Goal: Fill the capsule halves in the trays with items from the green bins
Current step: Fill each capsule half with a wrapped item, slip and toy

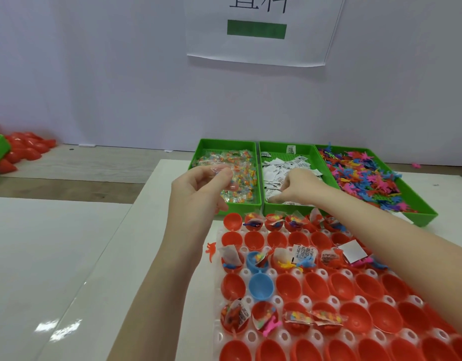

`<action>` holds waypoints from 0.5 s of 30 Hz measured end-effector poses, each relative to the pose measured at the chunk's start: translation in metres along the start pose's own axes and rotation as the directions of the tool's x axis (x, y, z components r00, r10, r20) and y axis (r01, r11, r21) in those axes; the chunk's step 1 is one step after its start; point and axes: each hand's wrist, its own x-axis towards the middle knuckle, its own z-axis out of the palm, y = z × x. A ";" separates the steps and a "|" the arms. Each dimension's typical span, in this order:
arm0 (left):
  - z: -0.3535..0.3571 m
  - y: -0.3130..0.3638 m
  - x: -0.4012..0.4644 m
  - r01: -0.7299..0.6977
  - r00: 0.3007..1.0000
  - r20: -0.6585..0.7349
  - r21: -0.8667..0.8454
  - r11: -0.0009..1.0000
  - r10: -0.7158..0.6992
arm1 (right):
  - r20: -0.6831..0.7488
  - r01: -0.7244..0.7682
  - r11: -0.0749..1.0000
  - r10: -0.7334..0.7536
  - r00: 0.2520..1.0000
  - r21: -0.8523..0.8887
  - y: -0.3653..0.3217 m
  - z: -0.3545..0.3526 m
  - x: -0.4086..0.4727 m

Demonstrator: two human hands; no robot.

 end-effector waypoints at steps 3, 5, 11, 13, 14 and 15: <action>0.002 0.000 -0.001 -0.008 1.000 0.015 0.012 1.000 0.008 | -0.030 0.000 1.000 0.001 1.000 0.027 0.000 -0.009 0.000; 0.002 0.000 -0.002 -0.007 1.000 0.024 0.015 1.000 0.007 | -0.072 0.007 0.997 -0.001 0.997 0.077 0.004 -0.015 0.000; 0.004 0.000 -0.004 0.004 0.999 0.034 0.029 1.000 -0.005 | -0.191 0.071 0.974 -0.029 0.981 0.214 0.016 -0.025 -0.001; 0.006 0.002 -0.006 0.017 0.999 0.052 0.017 1.000 -0.018 | -0.243 0.124 0.979 -0.082 0.967 0.164 0.018 -0.027 -0.006; 0.006 0.002 -0.008 0.027 0.998 0.062 0.008 1.000 -0.027 | -0.286 0.138 0.982 -0.098 0.953 0.126 0.020 -0.028 -0.010; 0.008 0.003 -0.009 0.040 0.996 0.076 -0.005 0.999 -0.040 | -0.339 0.152 0.983 -0.109 0.934 0.104 0.019 -0.029 -0.015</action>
